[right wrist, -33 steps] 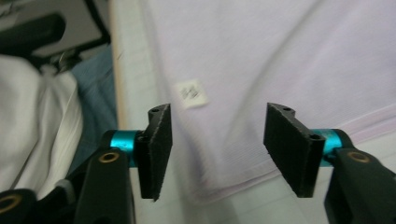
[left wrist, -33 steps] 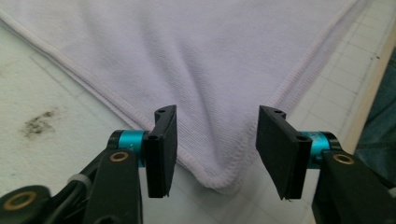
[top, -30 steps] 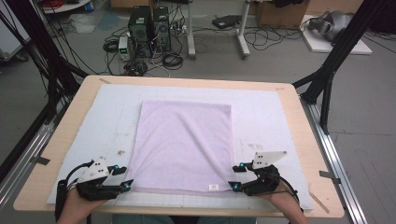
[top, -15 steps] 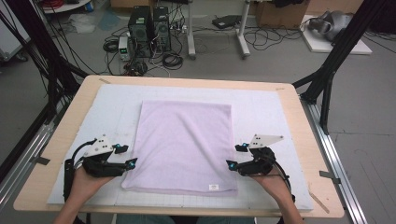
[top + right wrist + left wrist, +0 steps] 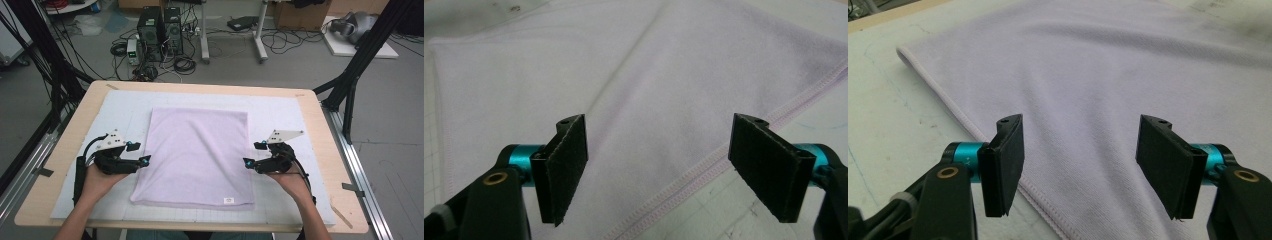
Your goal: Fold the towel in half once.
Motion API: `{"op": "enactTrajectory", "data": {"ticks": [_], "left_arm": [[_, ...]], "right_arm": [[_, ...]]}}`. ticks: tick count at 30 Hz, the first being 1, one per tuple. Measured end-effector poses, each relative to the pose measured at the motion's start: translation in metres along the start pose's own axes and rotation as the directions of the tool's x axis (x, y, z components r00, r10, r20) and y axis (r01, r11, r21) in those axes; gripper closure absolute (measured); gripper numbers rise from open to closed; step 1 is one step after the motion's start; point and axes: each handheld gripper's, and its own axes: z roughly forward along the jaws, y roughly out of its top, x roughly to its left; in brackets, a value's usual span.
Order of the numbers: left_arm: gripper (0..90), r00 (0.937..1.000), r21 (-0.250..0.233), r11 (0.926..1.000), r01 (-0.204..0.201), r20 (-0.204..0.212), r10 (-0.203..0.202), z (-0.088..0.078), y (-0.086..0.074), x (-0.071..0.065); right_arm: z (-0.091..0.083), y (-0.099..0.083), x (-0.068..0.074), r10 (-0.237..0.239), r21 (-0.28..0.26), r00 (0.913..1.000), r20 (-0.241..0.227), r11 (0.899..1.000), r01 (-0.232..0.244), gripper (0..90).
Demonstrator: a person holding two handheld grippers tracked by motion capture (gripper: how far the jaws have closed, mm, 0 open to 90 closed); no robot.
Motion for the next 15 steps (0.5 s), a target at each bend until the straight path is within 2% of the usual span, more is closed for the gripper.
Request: {"op": "enactTrajectory", "data": {"ticks": [12, 15], "left_arm": [[36.4, 0.9999, 0.010, 0.9999, -0.013, 0.001, 0.013, 0.0031, 0.0016, -0.0011], [36.4, 1.0000, 0.006, 1.0000, -0.004, 0.001, 0.004, 0.0029, 0.0015, 0.0004]], "right_arm": [[0.0020, 0.0012, 0.0016, -0.022, 0.009, 0.9997, 0.002, 1.000, 0.022, 22.1], [0.0027, 0.0018, 0.0021, -0.026, 0.011, 0.9997, 0.003, 1.000, 0.026, 22.2]]}}
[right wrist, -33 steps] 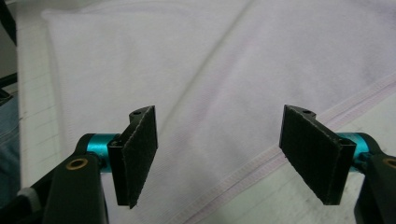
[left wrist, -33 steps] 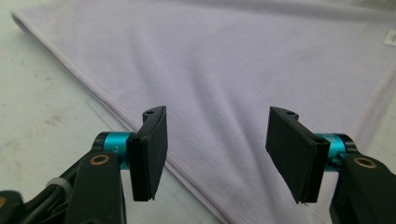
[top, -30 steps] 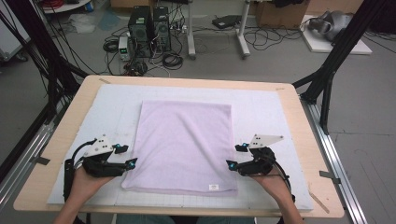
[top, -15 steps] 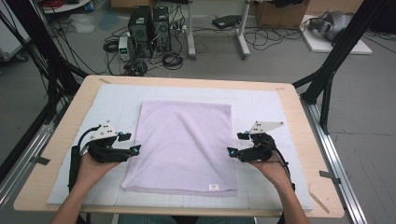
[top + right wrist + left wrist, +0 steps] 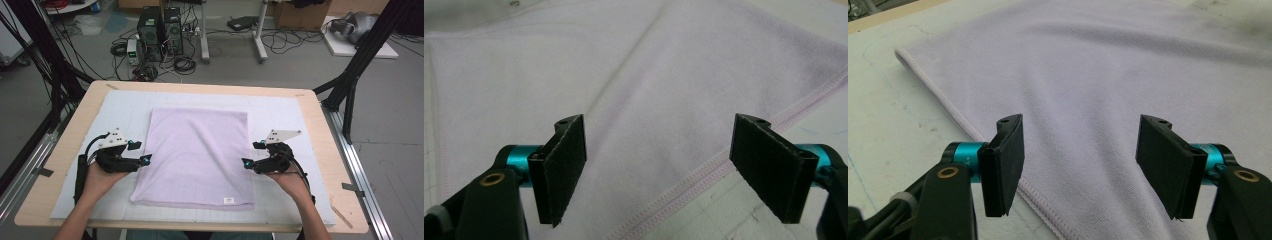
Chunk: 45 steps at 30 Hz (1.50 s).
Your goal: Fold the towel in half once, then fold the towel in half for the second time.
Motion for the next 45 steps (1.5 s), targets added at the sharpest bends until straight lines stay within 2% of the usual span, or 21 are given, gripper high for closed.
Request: {"op": "enactTrajectory", "data": {"ticks": [10, 15, 20, 23, 27, 29, 31, 35, 39, 40, 42, 45], "left_arm": [[36.3, 0.9999, -0.002, 0.9999, 0.013, -0.001, -0.013, 0.001, 0.001, 0.004], [36.8, 0.9996, -0.010, 0.9996, 0.027, -0.004, -0.027, 0.002, 0.003, 0.009], [38.2, 0.9993, -0.008, 0.9994, 0.034, -0.016, -0.034, 0.005, 0.015, 0.020], [39.2, 0.9986, -0.006, 0.9994, 0.034, -0.040, -0.035, 0.009, 0.027, 0.028], [40.6, 0.9954, 0.003, 0.9994, 0.035, -0.089, -0.034, 0.021, 0.046, 0.042], [42.3, 0.9933, 0.008, 0.9988, 0.049, -0.105, -0.048, 0.032, 0.050, 0.052], [45.5, 0.9915, 0.023, 0.9967, 0.078, -0.106, -0.075, 0.044, 0.051, 0.062], [49.2, 0.9885, 0.062, 0.9938, 0.092, -0.126, -0.084, 0.065, 0.045, 0.075], [53.5, 0.9840, 0.074, 0.9872, 0.141, -0.119, -0.132, 0.079, 0.036, 0.084], [54.5, 0.9826, 0.094, 0.9842, 0.150, -0.124, -0.138, 0.083, 0.033, 0.086], [55.9, 0.9805, 0.151, 0.9787, 0.139, -0.159, -0.115, 0.091, 0.028, 0.087], [55.9, 0.9762, 0.186, 0.9700, 0.157, -0.178, -0.124, 0.097, 0.022, 0.091]], "right_arm": [[-0.002, 0.015, -0.003, -0.030, 0.007, 0.9993, 0.020, 1.000, 0.030, 22.2], [0.001, 0.022, -0.010, -0.027, 0.024, 0.9993, 0.024, 0.999, 0.027, 22.3], [0.006, 0.033, -0.023, -0.021, 0.037, 0.9991, 0.038, 0.999, 0.019, 22.6], [0.010, 0.044, -0.034, -0.029, 0.046, 0.9983, 0.050, 0.999, 0.027, 23.5], [0.017, 0.059, -0.052, -0.025, 0.057, 0.9969, 0.074, 0.998, 0.021, 25.4], [0.022, 0.060, -0.062, -0.014, 0.057, 0.9969, 0.078, 0.998, 0.009, 27.8], [0.030, 0.058, -0.072, -0.006, 0.078, 0.9939, 0.110, 0.997, -0.003, 28.6], [0.047, 0.049, -0.089, 0.035, 0.090, 0.9905, 0.133, 0.995, -0.047, 31.6], [0.063, 0.043, -0.096, 0.035, 0.116, 0.9874, 0.154, 0.992, -0.053, 34.0], [0.068, 0.041, -0.098, 0.040, 0.129, 0.9860, 0.162, 0.990, -0.061, 34.1], [0.075, 0.036, -0.101, 0.054, 0.154, 0.9834, 0.173, 0.985, -0.082, 34.7], [0.083, 0.030, -0.104, 0.064, 0.176, 0.9803, 0.187, 0.979, -0.098, 36.0]]}}
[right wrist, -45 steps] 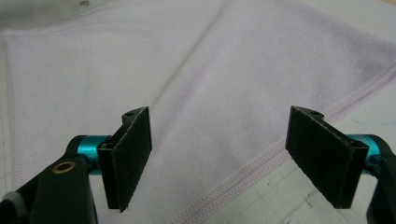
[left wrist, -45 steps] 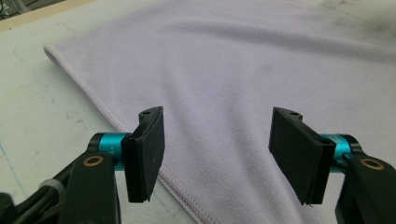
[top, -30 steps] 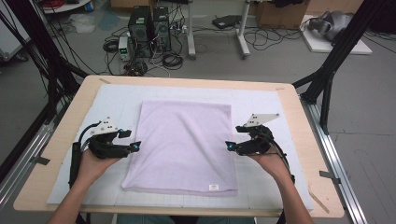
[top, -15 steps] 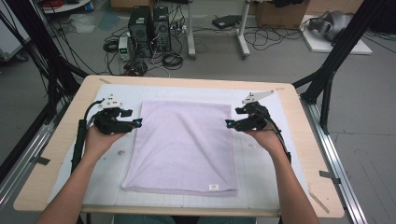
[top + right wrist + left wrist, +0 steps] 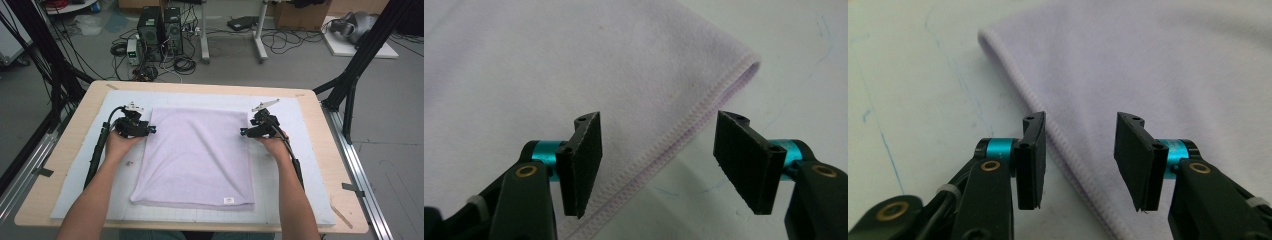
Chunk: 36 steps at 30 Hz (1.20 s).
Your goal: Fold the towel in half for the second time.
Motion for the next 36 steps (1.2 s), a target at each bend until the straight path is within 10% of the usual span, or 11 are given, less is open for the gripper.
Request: {"op": "enactTrajectory", "data": {"ticks": [4, 10, 13, 21, 31, 36], "left_arm": [[55.2, 1.0000, 0.018, 0.9998, 0.008, 0.001, -0.008, 0.005, -0.003, -0.001], [67.3, 0.9987, 0.017, 0.9986, 0.051, -0.001, -0.051, 0.005, -0.003, 0.000], [82.0, 0.9977, 0.022, 0.9984, 0.052, 0.042, -0.053, 0.005, -0.002, 0.000], [84.0, 0.9977, 0.014, 0.9986, 0.050, 0.046, -0.051, 0.003, -0.002, -0.001], [84.3, 0.9959, -0.124, 0.9920, -0.024, 0.083, 0.034, -0.044, 0.007, -0.013], [84.3, 0.9912, -0.168, 0.9849, -0.043, 0.117, 0.063, -0.071, -0.020, -0.028]], "right_arm": [[0.008, -0.006, -0.001, 0.038, -0.001, 0.9992, -0.010, 0.999, -0.038, 40.1], [0.006, -0.008, 0.005, 0.044, -0.015, 0.9985, -0.033, 0.999, -0.045, 69.1], [0.006, -0.011, 0.005, 0.089, -0.032, 0.9948, -0.049, 0.995, -0.091, 71.3], [0.005, -0.008, 0.008, 0.077, -0.015, 0.9942, -0.075, 0.997, -0.078, 83.6], [-0.043, 0.011, 0.017, -0.010, -0.127, 0.9932, -0.116, 0.992, -0.005, 83.9], [-0.069, -0.003, 0.037, -0.044, -0.121, 0.9797, -0.196, 0.992, 0.020, 83.8]]}}
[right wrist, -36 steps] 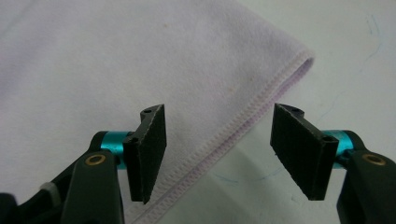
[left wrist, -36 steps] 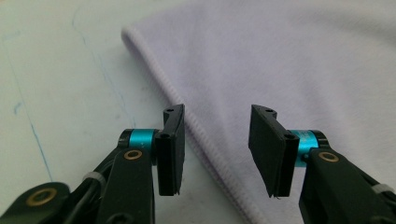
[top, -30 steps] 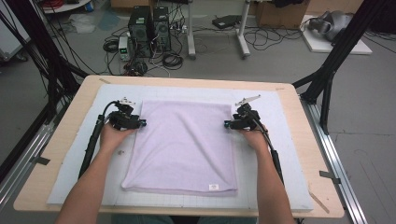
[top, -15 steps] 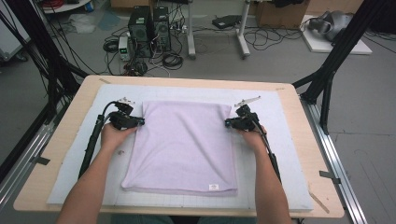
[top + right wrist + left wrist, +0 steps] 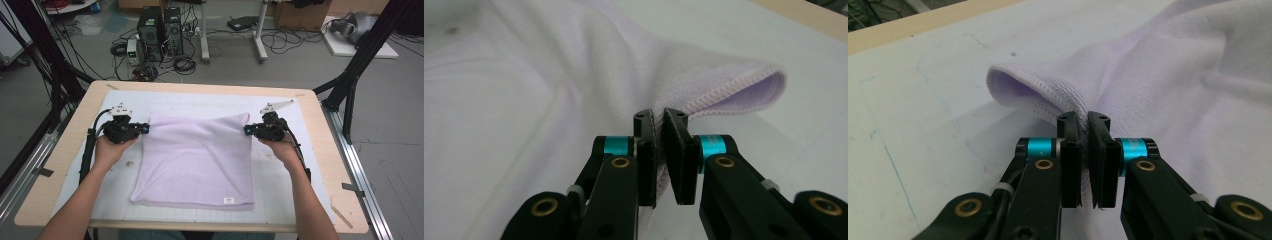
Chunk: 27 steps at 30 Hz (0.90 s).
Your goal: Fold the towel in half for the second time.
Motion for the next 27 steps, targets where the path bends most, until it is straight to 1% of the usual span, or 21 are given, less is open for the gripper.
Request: {"op": "enactTrajectory", "data": {"ticks": [1, 2, 3, 4, 6, 7, 8, 9, 10, 11, 12, 13, 15, 16, 18, 20, 21, 22, 24, 25, 27], "left_arm": [[84.3, 0.9999, 0.007, 0.9999, -0.010, 0.001, 0.010, -0.004, -0.008, -0.004], [84.3, 0.9999, 0.017, 0.9998, -0.009, 0.011, 0.008, -0.009, -0.016, -0.006], [84.3, 0.9998, 0.013, 0.9999, -0.004, 0.021, 0.004, -0.012, -0.024, -0.009], [84.2, 0.9993, 0.030, 0.9995, -0.008, 0.036, 0.007, -0.015, -0.031, -0.011], [83.3, 0.9985, 0.065, 0.9978, -0.016, 0.053, 0.013, -0.016, -0.042, -0.016], [80.7, 0.9986, 0.086, 0.9958, -0.029, 0.047, 0.025, -0.016, -0.045, -0.018], [73.4, 0.9989, 0.101, 0.9945, -0.028, 0.040, 0.024, -0.016, -0.047, -0.019], [63.2, 0.9992, 0.106, 0.9942, -0.019, 0.036, 0.015, -0.015, -0.048, -0.018], [54.0, 0.9996, 0.101, 0.9949, -0.008, 0.029, 0.005, -0.016, -0.048, -0.017], [47.4, 0.9997, 0.085, 0.9964, 0.006, 0.024, -0.008, -0.018, -0.047, -0.015], [44.0, 0.9996, 0.064, 0.9978, 0.017, 0.022, -0.018, -0.020, -0.044, -0.012], [42.9, 0.9996, 0.053, 0.9983, 0.025, 0.014, -0.026, -0.020, -0.041, -0.010], [38.6, 0.9989, 0.045, 0.9979, 0.048, -0.001, -0.048, -0.018, -0.033, -0.005], [38.0, 0.9986, 0.039, 0.9979, 0.052, -0.007, -0.052, -0.017, -0.029, -0.003], [38.1, 0.9983, 0.038, 0.9977, 0.056, -0.017, -0.055, -0.011, -0.021, 0.002], [38.2, 0.9976, 0.054, 0.9966, 0.063, -0.032, -0.061, 0.000, -0.014, 0.008], [37.9, 0.9965, 0.051, 0.9960, 0.073, -0.044, -0.071, 0.006, -0.011, 0.011], [37.6, 0.9961, 0.057, 0.9953, 0.079, -0.044, -0.076, 0.013, -0.008, 0.013], [37.2, 0.9960, 0.079, 0.9938, 0.078, -0.049, -0.074, 0.027, -0.002, 0.017], [36.9, 0.9955, 0.081, 0.9934, 0.082, -0.054, -0.078, 0.034, -0.001, 0.018], [38.2, 0.9943, 0.120, 0.9881, 0.097, -0.057, -0.090, 0.047, 0.000, 0.020]], "right_arm": [[-0.002, -0.006, 0.007, -0.015, 0.016, 0.9999, -0.006, 1.000, 0.015, 83.8], [-0.004, -0.014, 0.013, -0.037, 0.020, 0.9992, -0.011, 0.999, 0.038, 83.8], [-0.004, -0.022, 0.017, -0.040, 0.034, 0.9990, -0.018, 0.999, 0.040, 83.8], [-0.005, -0.031, 0.021, -0.037, 0.042, 0.9990, -0.026, 0.998, 0.038, 83.8], [-0.003, -0.049, 0.023, -0.009, 0.062, 0.9990, -0.044, 0.998, 0.012, 82.4], [-0.001, -0.054, 0.024, 0.003, 0.084, 0.9987, -0.051, 0.996, 0.002, 78.3], [0.000, -0.058, 0.025, 0.002, 0.086, 0.9989, -0.047, 0.996, 0.002, 68.2], [0.000, -0.060, 0.024, 0.019, 0.091, 0.9984, -0.053, 0.996, -0.014, 57.0], [-0.002, -0.059, 0.023, 0.024, 0.077, 0.9979, -0.060, 0.997, -0.019, 51.6], [-0.006, -0.058, 0.022, 0.021, 0.045, 0.9984, -0.052, 0.999, -0.019, 49.3], [-0.010, -0.055, 0.020, 0.020, 0.017, 0.9991, -0.037, 1.000, -0.019, 46.2], [-0.013, -0.051, 0.018, 0.025, 0.005, 0.9995, -0.020, 1.000, -0.025, 44.3], [-0.015, -0.041, 0.013, 0.020, 0.000, 0.9997, 0.011, 1.000, -0.020, 40.8], [-0.015, -0.036, 0.010, 0.027, -0.005, 0.9994, 0.021, 1.000, -0.027, 39.1], [-0.010, -0.026, 0.005, 0.024, -0.004, 0.9990, 0.038, 1.000, -0.024, 38.4], [0.000, -0.018, -0.001, 0.027, 0.016, 0.9984, 0.049, 0.999, -0.028, 37.0], [0.006, -0.016, -0.004, 0.034, 0.033, 0.9982, 0.049, 0.999, -0.036, 36.8], [0.013, -0.014, -0.007, 0.038, 0.052, 0.9978, 0.053, 0.998, -0.041, 36.5], [0.025, -0.015, -0.014, 0.043, 0.085, 0.9977, 0.051, 0.995, -0.048, 35.8], [0.030, -0.017, -0.017, 0.056, 0.098, 0.9972, 0.049, 0.993, -0.060, 35.5], [0.039, -0.022, -0.023, 0.087, 0.129, 0.9956, 0.034, 0.988, -0.091, 37.8]]}}
